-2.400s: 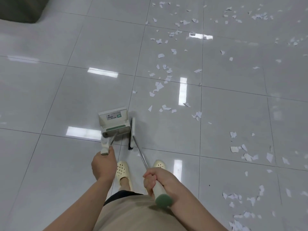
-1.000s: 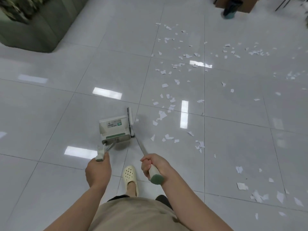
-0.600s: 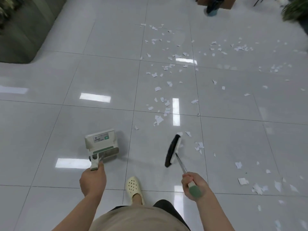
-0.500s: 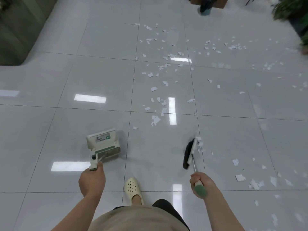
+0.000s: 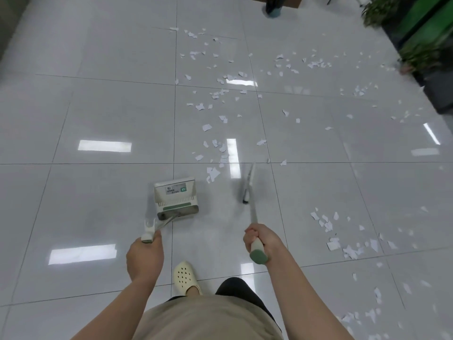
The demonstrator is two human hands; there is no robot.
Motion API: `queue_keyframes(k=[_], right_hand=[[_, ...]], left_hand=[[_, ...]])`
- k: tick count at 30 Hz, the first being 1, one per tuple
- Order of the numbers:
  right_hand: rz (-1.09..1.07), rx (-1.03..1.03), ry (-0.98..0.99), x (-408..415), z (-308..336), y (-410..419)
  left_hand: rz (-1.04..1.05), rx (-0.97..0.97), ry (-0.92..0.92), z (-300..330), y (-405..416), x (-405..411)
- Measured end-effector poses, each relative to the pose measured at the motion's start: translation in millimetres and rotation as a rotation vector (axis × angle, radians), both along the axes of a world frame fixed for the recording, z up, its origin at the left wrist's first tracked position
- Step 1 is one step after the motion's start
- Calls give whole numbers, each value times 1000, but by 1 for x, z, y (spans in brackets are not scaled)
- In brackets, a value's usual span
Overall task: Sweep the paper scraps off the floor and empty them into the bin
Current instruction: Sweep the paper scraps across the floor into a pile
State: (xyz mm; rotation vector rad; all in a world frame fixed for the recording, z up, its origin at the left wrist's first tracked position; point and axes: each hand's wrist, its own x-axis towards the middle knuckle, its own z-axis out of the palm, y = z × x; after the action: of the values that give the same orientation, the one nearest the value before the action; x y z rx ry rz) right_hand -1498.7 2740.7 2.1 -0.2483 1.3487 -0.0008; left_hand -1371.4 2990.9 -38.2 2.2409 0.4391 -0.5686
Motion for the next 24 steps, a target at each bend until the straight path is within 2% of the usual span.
queue_keyframes(k=[8,13,18,24], right_hand=[[311,169,-136,72,2,56],[399,292,-177,106,4,64],[258,389,-199,111,-19,39],[54,327,-158,91,-40,-55]], left_hand=[[58,27,2,7,21,1],[96,87,1,9,31,-1],[181,137,26,6,27,3],[208,175,51,5,-13,9]])
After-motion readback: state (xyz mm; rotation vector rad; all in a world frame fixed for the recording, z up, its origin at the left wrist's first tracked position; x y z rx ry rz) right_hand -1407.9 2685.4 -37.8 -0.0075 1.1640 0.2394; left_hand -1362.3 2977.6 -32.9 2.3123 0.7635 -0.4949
